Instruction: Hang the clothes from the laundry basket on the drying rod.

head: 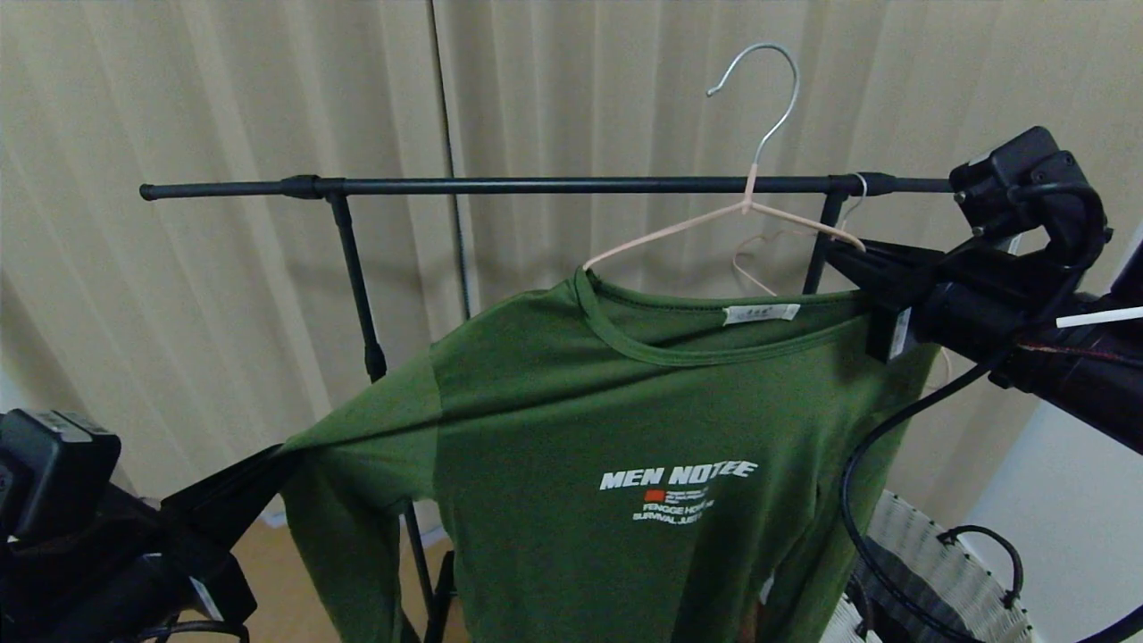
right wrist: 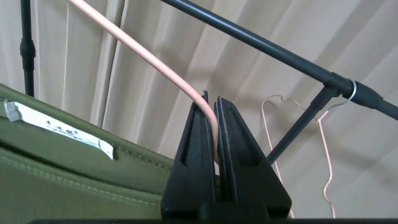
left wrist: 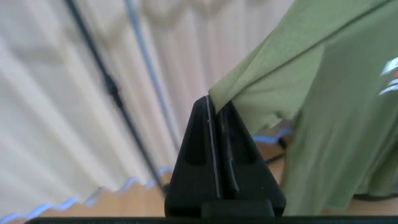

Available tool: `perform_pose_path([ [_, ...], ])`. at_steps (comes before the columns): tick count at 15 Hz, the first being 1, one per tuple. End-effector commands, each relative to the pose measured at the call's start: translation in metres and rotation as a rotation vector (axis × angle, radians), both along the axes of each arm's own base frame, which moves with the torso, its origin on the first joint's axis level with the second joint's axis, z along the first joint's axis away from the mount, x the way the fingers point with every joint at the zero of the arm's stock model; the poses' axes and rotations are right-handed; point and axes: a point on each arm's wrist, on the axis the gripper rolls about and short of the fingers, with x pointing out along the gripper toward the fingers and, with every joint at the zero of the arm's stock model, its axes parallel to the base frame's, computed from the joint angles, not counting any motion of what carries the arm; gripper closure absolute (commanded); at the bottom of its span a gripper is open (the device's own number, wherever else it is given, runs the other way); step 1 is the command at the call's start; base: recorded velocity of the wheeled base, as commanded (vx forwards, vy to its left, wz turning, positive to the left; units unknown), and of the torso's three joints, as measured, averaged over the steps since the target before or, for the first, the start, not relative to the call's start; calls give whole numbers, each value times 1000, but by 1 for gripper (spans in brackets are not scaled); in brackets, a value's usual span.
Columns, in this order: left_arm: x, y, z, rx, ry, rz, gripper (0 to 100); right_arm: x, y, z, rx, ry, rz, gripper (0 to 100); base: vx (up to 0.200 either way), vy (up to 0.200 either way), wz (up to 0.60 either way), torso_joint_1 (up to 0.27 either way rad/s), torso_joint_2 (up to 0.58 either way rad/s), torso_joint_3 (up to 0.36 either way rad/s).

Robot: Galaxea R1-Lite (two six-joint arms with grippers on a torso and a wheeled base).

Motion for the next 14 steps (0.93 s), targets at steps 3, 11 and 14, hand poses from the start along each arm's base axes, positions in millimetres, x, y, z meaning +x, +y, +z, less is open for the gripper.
perform_pose_path([
  [3, -2, -4, 2, -11, -9, -34, 100, -1, 0, 1, 3, -5, 1, 100, 0, 0, 0, 0, 0, 0],
  [11, -8, -2, 4, -11, -32, -37, 0, -2, -10, -1, -18, 42, -36, 100, 0, 0, 0, 0, 0, 0],
  [14, -16, 4, 14, -11, -110, -30, 0, -9, -18, -7, -71, 162, -145, 100, 0, 0, 0, 0, 0, 0],
])
